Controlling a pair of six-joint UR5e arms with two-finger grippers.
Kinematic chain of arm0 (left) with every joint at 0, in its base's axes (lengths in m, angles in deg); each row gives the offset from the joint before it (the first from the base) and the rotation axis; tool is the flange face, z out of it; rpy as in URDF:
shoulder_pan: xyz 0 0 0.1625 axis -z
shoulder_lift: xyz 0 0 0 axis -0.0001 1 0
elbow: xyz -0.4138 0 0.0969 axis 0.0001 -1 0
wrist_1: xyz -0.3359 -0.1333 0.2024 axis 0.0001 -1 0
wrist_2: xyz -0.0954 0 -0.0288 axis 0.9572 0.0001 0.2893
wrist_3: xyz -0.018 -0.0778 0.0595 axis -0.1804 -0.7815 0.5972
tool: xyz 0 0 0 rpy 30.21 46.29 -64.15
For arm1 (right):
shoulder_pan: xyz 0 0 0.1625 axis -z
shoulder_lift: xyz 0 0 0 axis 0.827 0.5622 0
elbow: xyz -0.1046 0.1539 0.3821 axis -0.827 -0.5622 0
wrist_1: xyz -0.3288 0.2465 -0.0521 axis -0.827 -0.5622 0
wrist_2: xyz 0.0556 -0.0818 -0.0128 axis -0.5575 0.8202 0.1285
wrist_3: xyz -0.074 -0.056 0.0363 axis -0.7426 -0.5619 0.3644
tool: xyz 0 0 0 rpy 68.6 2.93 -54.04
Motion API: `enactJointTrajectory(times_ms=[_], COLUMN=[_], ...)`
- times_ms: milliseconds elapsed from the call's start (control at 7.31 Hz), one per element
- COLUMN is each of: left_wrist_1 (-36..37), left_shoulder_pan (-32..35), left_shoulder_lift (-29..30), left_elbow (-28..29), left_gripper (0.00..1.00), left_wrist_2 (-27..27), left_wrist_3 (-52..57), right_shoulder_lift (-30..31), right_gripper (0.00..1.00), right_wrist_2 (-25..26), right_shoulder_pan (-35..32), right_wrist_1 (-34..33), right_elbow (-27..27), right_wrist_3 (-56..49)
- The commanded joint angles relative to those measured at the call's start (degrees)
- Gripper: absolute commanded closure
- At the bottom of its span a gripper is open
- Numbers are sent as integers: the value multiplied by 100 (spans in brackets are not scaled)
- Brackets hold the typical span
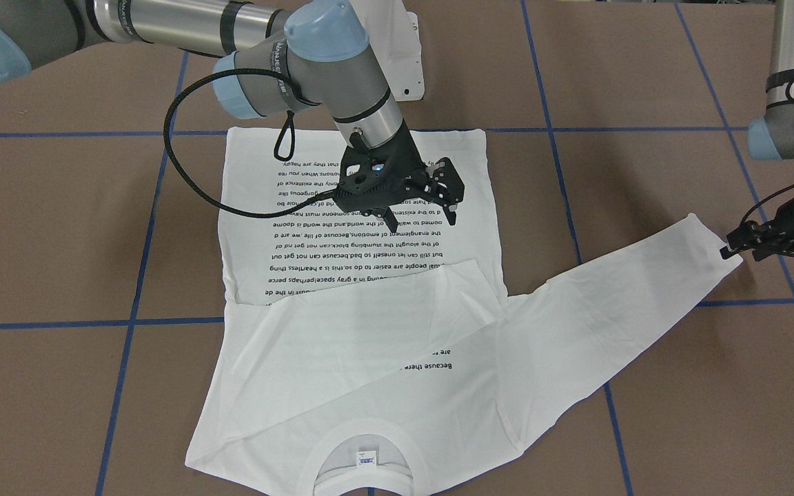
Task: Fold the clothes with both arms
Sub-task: 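Release the folded sleeve and lift the right gripper away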
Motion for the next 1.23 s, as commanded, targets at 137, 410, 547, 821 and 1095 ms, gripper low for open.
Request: enactJointTrajectory(times_ms=[137, 410, 547, 821, 1095], left_wrist_1=[3, 3, 3, 90, 82], left_shoulder_pan=[-36, -36, -36, -36, -45], left_shoulder_lift=[0, 9, 26, 53, 507], left_elbow=[-12, -12, -38, -623, -1091], left_gripper=[51, 100, 100, 100, 100], left_wrist_2=[-1, -1, 8, 61, 113], left_wrist_3=[-8, -16, -34, -78, -1284], right_shoulder_lift=[56, 100, 126, 170, 782], right_gripper=[2, 2, 2, 2, 2], right_wrist_2=[8, 17, 17, -9, -716], right_shoulder_pan=[1, 1, 1, -34, -505], right_wrist_1=[10, 10, 19, 10, 10], right_elbow=[70, 79, 96, 140, 646], right_wrist_3=[8, 8, 8, 0, -244])
